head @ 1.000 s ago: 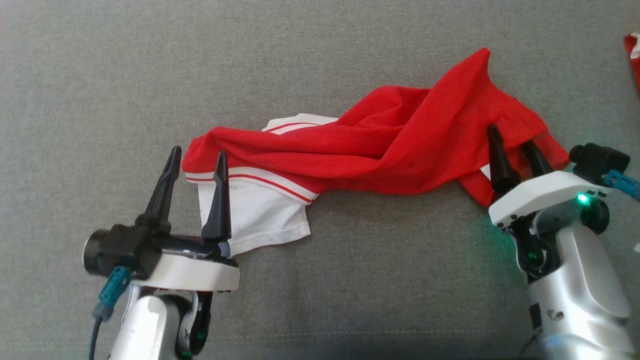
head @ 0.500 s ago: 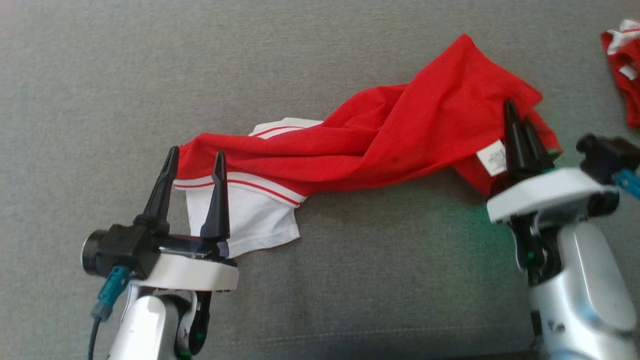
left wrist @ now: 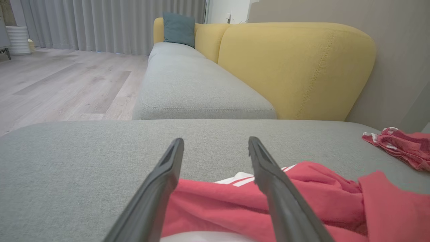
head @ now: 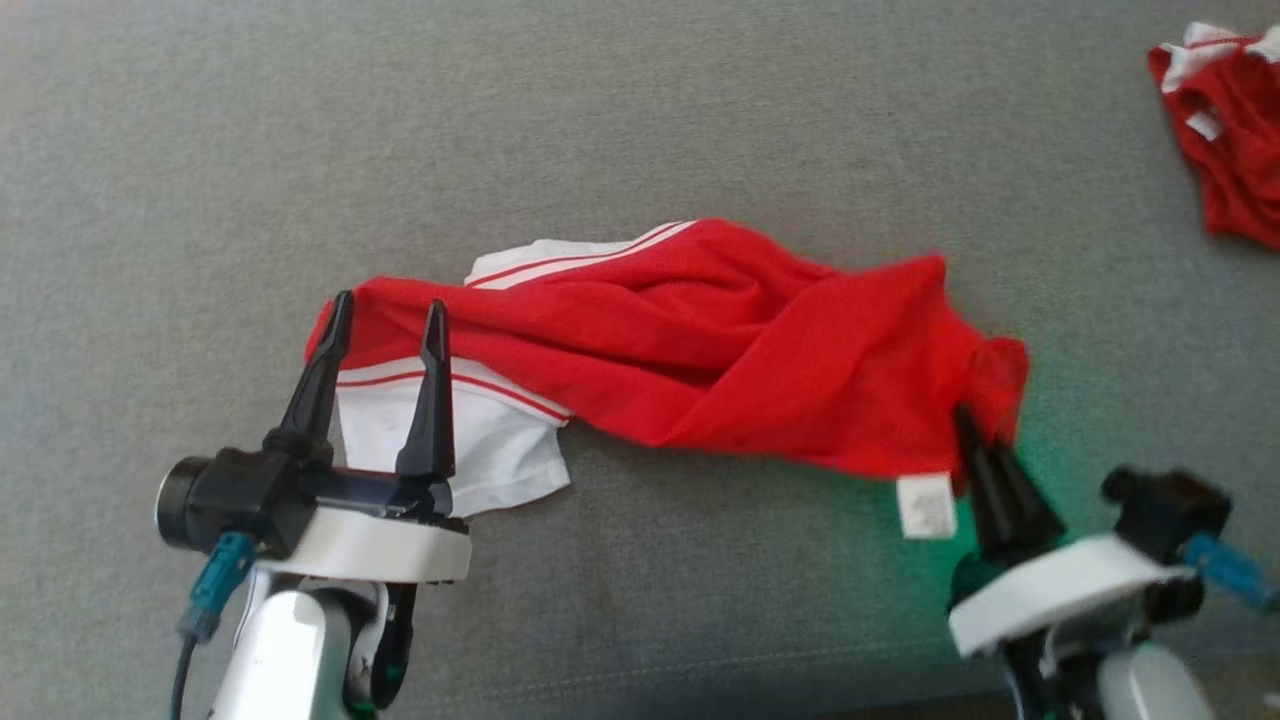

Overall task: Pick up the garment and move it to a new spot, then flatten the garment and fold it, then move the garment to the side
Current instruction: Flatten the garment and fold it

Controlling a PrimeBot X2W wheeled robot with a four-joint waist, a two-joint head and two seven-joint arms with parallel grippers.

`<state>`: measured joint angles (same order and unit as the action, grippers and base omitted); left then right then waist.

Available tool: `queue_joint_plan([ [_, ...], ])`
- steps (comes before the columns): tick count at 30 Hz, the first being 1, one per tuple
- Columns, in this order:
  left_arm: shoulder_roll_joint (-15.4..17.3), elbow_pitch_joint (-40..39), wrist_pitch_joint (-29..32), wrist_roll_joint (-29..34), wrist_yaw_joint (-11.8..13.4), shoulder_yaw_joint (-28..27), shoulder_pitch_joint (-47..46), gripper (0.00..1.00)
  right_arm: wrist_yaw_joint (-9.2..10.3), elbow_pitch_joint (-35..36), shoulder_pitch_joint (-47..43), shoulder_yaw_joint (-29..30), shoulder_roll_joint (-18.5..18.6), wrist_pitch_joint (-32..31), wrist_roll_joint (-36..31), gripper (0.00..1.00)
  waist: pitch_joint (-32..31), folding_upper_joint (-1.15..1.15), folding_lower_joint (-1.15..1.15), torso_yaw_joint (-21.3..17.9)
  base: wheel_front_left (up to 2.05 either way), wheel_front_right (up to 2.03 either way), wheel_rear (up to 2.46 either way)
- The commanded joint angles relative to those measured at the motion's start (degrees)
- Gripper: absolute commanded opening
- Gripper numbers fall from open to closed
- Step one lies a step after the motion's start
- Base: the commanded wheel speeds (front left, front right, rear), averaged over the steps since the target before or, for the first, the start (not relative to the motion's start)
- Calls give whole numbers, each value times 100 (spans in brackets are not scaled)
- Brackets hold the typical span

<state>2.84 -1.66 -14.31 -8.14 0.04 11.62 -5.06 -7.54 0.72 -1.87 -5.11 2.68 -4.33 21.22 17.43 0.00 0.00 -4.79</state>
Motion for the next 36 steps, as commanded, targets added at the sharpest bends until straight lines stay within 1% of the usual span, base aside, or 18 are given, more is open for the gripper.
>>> queue_joint_plan([
  [1,4,-191,-69,74,-7,-226,-122,100,5,183,-17,-190,20,-1,52,0,-12,0,0,-48,0,0,0],
  [2,4,-194,-69,81,-10,-227,-115,100,5,153,-75,-221,20,-1,73,0,-22,0,0,-74,0,0,0],
  [3,4,-196,-69,88,-13,-229,-107,100,5,109,-112,-242,20,2,73,8,-37,0,0,-102,0,0,0],
  [4,4,-194,-69,91,-14,-231,-95,100,5,49,-136,-254,20,-2,40,32,-59,0,0,-131,0,0,0],
  [5,4,-190,-69,94,-16,-229,-84,100,5,-9,-154,-265,20,-12,5,79,-80,0,0,-154,0,0,0],
  [6,4,-185,-69,93,-16,-227,-71,100,5,-49,-166,-282,20,-12,-6,100,-106,0,0,-177,0,0,0],
  [10,4,-160,-69,78,-14,-228,-5,100,5,-65,-262,-328,20,-73,-79,100,-214,0,0,-255,0,0,0],
  [14,4,-155,-69,54,0,-216,74,100,5,310,-451,-237,20,-262,-256,100,-310,0,0,-315,0,0,0],
  [19,4,-160,-69,19,18,-158,123,100,5,1126,-454,255,20,-523,-533,100,-383,0,0,-323,0,0,0],
  [22,4,-155,-69,-7,22,-97,120,100,5,1275,-276,566,92,-772,-718,100,-405,0,0,-263,0,0,0],
  [25,4,-158,-69,-26,36,-61,114,100,5,1062,24,748,234,-1041,-745,100,-405,0,0,-162,0,0,0],
  [26,4,-158,-69,-26,36,-61,114,100,5,1062,24,748,234,-1041,-745,100,-405,0,0,-162,0,0,0],
  [27,4,-160,-69,-28,45,-58,112,100,5,921,149,790,295,-1126,-734,100,-398,0,0,-131,0,0,0],
  [32,4,-156,-69,-39,52,-31,91,100,5,-79,803,867,682,-1446,-778,100,-341,0,0,63,0,0,0],
  [36,4,-154,-69,-61,74,-28,67,100,5,-771,1121,618,910,-1690,-701,100,-292,0,0,219,0,0,0],
])
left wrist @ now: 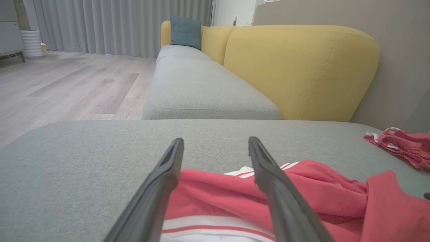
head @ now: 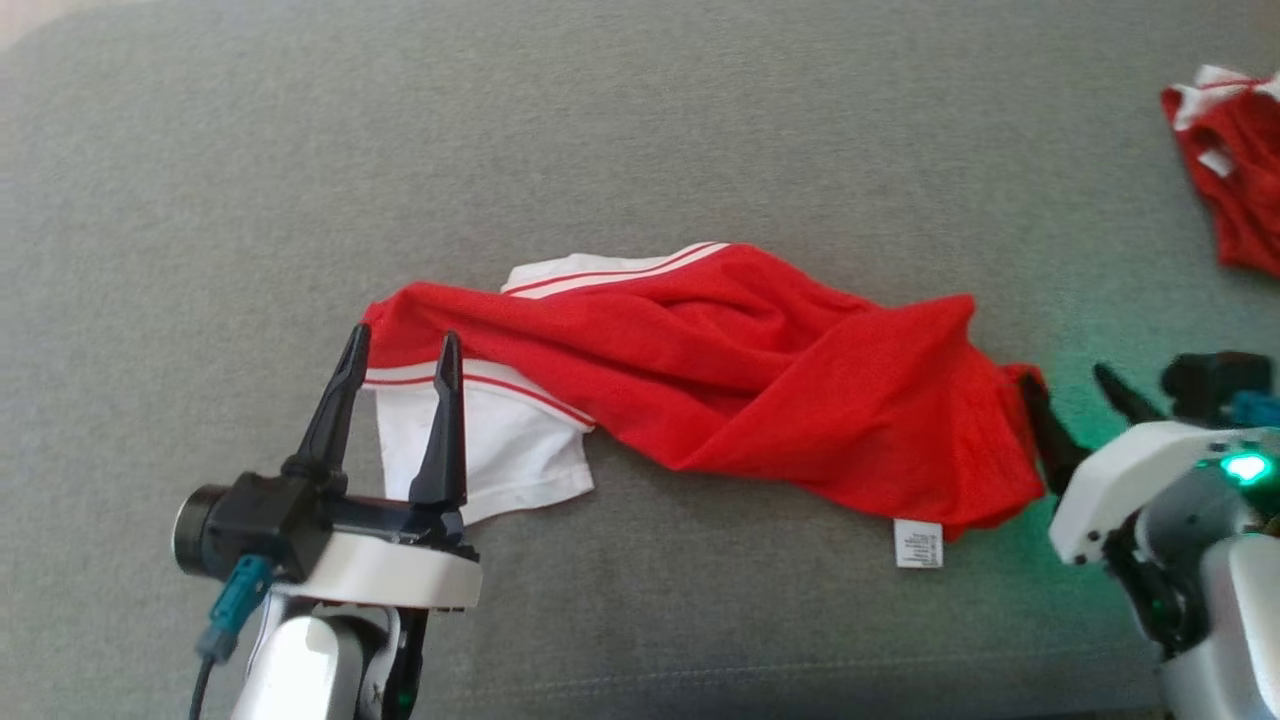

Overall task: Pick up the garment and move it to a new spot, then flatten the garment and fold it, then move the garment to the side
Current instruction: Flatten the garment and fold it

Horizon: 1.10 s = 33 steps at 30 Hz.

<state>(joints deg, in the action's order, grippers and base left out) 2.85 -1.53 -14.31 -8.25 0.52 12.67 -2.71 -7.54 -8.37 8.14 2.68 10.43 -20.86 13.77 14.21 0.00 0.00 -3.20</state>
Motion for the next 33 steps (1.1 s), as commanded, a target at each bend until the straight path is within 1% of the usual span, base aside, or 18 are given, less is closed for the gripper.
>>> queue_joint_plan([
  [1,3,-172,-69,-55,38,-127,-166,100,5,26,150,-244,177,-115,78,100,38,0,0,95,0,0,0],
  [4,3,-180,-69,-75,68,-126,-154,100,5,-203,189,-484,284,-347,270,100,52,0,0,164,0,0,0],
  [6,3,-166,-69,-90,67,-128,-158,100,5,-371,189,-738,403,-618,465,100,52,0,0,206,0,0,0],
  [10,3,-163,-69,-96,72,-127,-162,100,5,-571,310,-992,521,-789,634,100,55,0,0,219,0,0,0],
  [11,3,-164,-69,-95,71,-125,-163,100,5,-633,360,-1055,543,-810,660,89,58,0,0,221,0,0,0],
  [13,3,-172,-69,-90,73,-115,-167,100,5,-748,482,-1144,573,-799,693,43,66,0,0,227,0,0,0],
  [15,3,-178,-69,-82,74,-116,-174,100,5,-837,638,-1194,603,-708,695,18,76,0,0,230,0,0,0],
  [16,3,-173,-69,-79,67,-127,-181,100,5,-881,733,-1204,624,-644,675,0,80,0,0,230,0,0,0],
  [25,3,-183,-69,-76,37,-149,-267,100,5,-1398,2019,-1022,739,19,275,0,174,0,0,264,0,0,0],
  [33,3,-187,-69,-124,63,-52,-348,100,5,-2115,3153,-838,780,512,-190,0,307,0,0,473,0,0,0],
])
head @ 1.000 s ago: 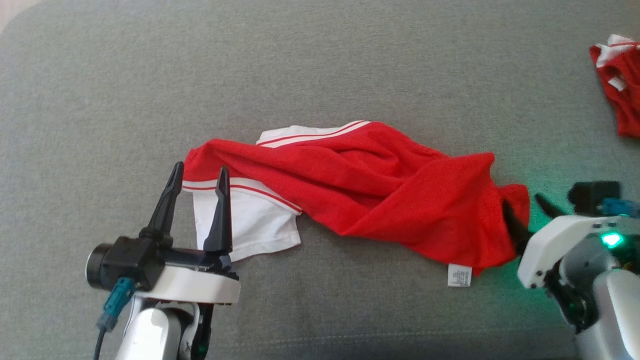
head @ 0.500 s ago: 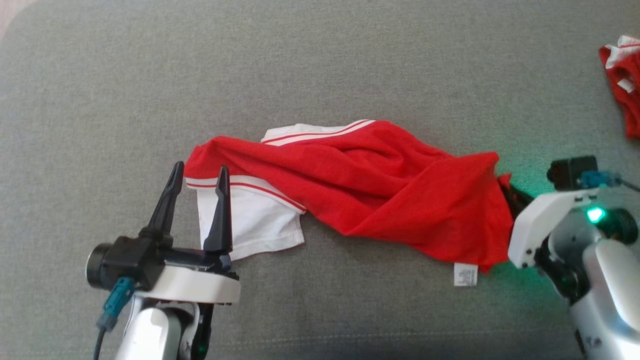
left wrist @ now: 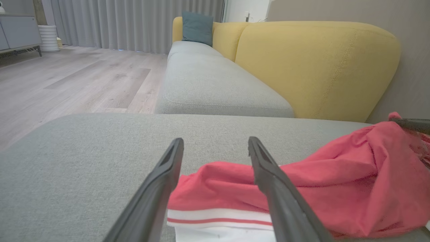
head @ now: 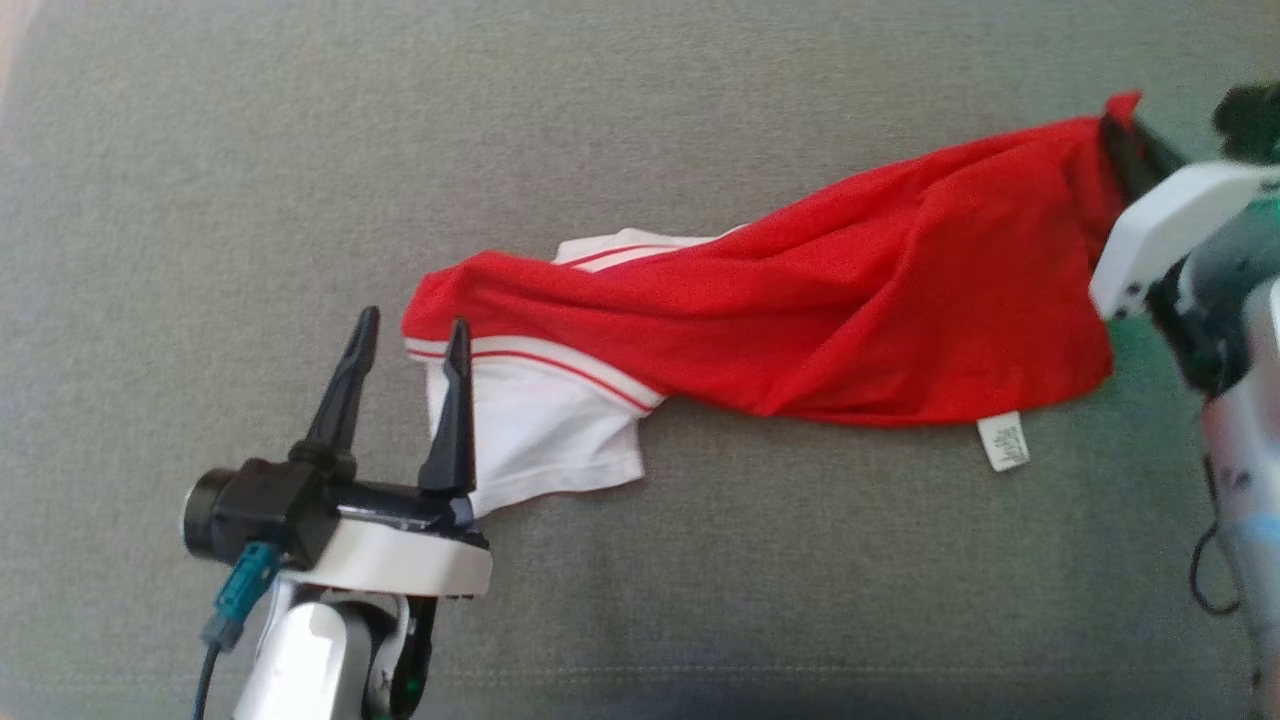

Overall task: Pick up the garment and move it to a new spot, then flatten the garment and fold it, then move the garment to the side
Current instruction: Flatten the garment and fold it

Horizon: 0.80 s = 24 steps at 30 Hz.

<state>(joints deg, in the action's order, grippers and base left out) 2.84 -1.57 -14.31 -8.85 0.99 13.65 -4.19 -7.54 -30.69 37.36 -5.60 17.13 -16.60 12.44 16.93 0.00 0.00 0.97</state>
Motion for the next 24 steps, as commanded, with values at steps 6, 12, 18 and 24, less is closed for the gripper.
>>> queue_joint_plan([
  [6,4,-183,-69,-91,31,-81,-265,100,5,-503,920,177,70,426,-361,0,139,0,0,223,0,0,0],
  [12,4,-187,-69,-127,39,47,-398,100,5,-1380,1770,631,5,921,-978,0,294,0,0,488,0,0,0],
  [18,4,-164,-69,-184,67,187,-492,100,5,-2084,2324,852,-152,1463,-1642,1,393,0,0,706,0,0,0],
  [24,4,-112,-69,-206,93,274,-549,100,5,-2654,2675,1129,-207,1958,-2136,100,433,0,0,760,0,0,0],
])
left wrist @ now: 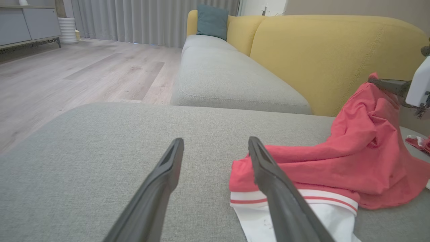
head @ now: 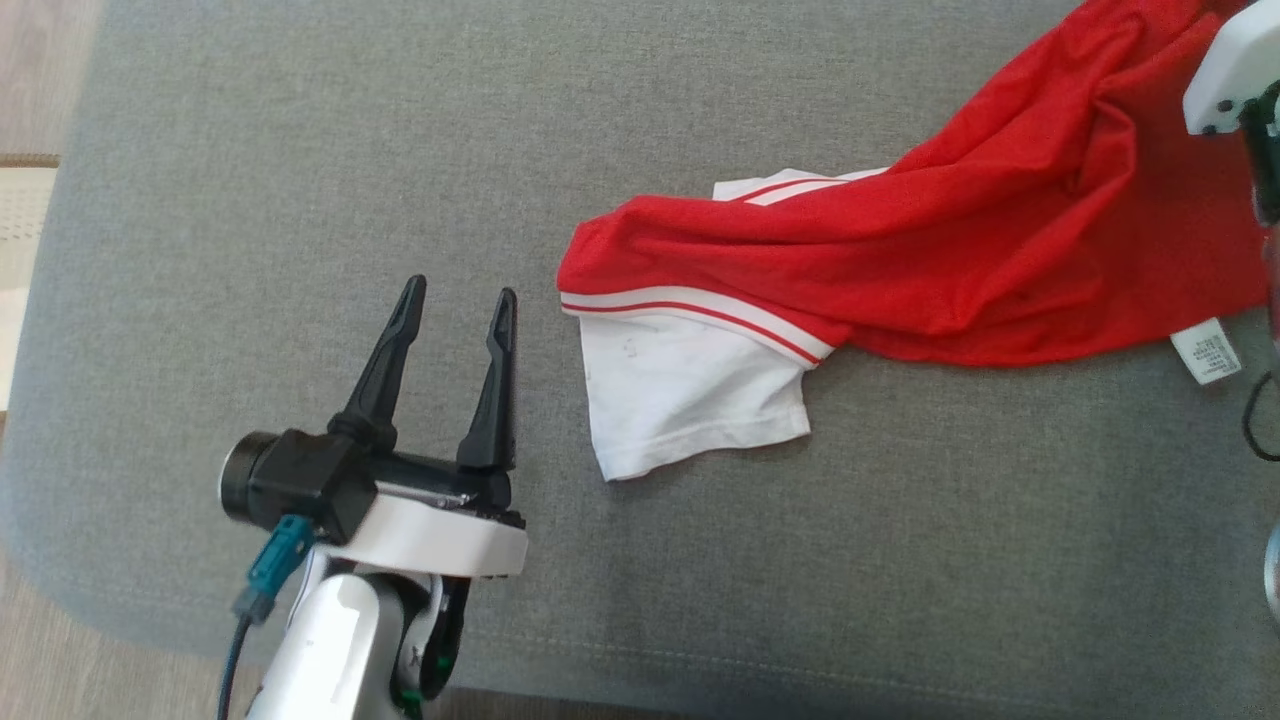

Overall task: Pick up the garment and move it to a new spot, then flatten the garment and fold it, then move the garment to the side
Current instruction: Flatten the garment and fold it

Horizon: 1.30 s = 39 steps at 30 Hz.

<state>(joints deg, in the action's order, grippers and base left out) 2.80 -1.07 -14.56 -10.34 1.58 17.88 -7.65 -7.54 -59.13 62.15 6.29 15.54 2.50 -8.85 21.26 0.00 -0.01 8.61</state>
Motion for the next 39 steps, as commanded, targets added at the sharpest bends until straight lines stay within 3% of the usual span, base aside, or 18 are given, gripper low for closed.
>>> queue_joint_plan([
  [1,8,-153,-44,-58,40,-137,-210,100,5,115,224,15,-74,134,-60,100,0,0,1,-11,0,0,0],
  [10,8,-117,-44,-9,45,-238,-166,100,5,-324,294,350,-306,880,-206,100,-149,0,1,-292,0,0,0],
  [18,8,-37,-44,31,48,-452,-25,100,5,-166,-256,-102,-854,1233,655,100,-465,0,1,-662,0,0,0],
  [22,8,14,-44,37,38,-524,49,100,5,360,-728,-377,-974,1245,1099,100,-586,0,1,-791,0,0,0],
  [28,8,116,-44,8,29,-675,208,100,5,1891,-2082,-746,-1113,1248,1748,100,-843,0,1,-969,0,0,0],
  [39,8,166,-44,-169,105,-1011,743,100,5,3507,-3980,-1088,-1253,1249,1778,100,-1413,0,1,-978,0,0,0],
])
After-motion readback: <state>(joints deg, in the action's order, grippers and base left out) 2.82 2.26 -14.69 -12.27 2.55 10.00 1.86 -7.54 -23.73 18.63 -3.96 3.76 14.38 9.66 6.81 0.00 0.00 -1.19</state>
